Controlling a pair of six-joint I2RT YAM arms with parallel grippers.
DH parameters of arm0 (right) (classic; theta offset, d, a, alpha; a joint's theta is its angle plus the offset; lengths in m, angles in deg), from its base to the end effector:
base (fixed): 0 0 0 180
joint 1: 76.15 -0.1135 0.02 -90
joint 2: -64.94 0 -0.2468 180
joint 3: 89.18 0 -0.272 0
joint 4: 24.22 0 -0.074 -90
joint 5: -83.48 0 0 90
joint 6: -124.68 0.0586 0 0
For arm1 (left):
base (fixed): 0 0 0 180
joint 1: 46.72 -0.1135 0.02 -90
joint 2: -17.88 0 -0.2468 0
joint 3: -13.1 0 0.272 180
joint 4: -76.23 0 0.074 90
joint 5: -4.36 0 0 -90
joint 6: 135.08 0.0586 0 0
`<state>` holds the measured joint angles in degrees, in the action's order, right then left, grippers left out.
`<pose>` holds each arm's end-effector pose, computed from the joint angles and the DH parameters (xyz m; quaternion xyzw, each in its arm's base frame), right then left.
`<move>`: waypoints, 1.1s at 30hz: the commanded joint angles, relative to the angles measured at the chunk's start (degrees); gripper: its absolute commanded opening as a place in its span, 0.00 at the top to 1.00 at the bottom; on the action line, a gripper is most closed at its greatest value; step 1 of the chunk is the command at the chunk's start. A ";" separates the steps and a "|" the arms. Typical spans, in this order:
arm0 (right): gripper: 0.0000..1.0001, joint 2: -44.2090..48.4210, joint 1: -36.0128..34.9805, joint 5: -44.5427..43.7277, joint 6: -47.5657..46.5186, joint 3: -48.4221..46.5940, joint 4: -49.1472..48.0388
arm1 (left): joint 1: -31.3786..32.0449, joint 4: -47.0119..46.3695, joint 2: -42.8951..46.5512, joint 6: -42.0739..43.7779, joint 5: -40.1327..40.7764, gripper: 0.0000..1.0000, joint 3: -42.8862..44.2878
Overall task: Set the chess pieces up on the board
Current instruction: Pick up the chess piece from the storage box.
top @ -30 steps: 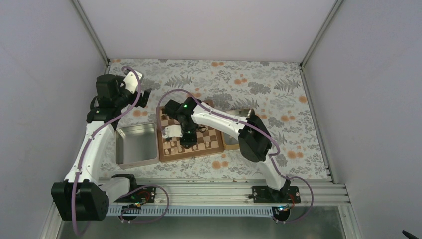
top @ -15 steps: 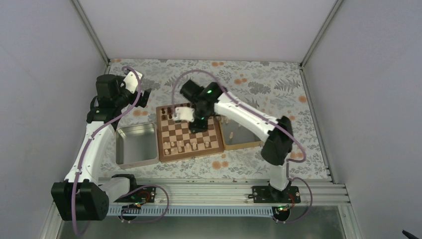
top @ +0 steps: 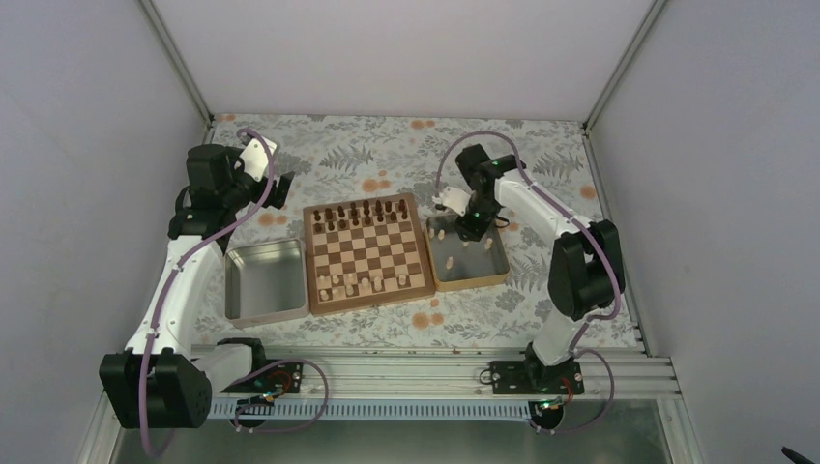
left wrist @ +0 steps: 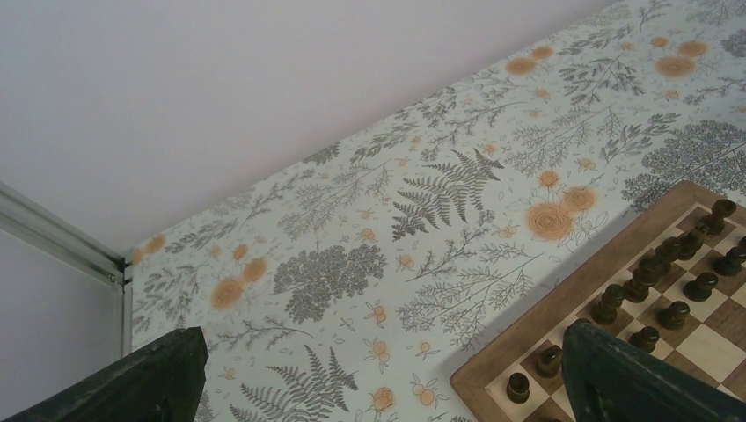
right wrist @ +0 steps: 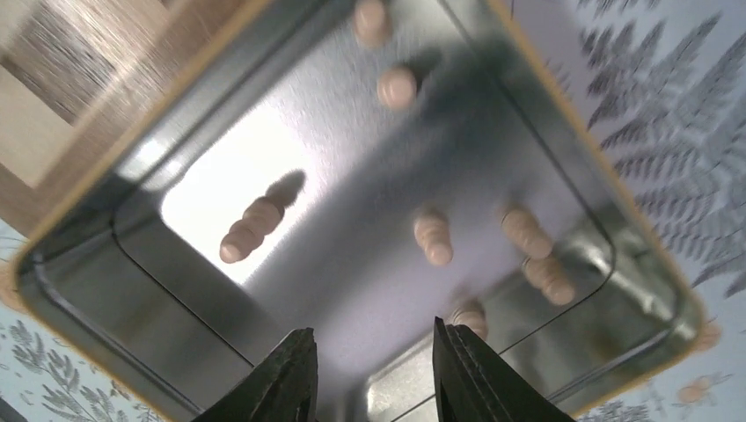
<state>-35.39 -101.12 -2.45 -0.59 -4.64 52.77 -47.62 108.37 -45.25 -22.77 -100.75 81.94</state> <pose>0.3192 0.1532 0.2021 -0.5024 0.8610 0.0289 0.0738 0.2962 -0.0106 0.3026 0.2246 0.8151 -0.0044 0.5340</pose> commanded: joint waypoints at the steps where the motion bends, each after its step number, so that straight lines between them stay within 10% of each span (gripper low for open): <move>1: 0.64 1.58 2.29 -0.52 0.73 4.58 -5.41 | -0.24 0.20 0.71 0.37 -0.80 0.00 0.24; 33: 0.66 -5.82 4.41 0.70 1.16 8.18 -12.83 | -0.23 -0.25 0.65 0.55 -0.62 0.00 -0.27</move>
<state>-40.29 -97.06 -2.51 0.29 3.79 41.39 -47.62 108.37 -44.73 -22.77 -100.75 81.94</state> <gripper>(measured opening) 0.338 0.999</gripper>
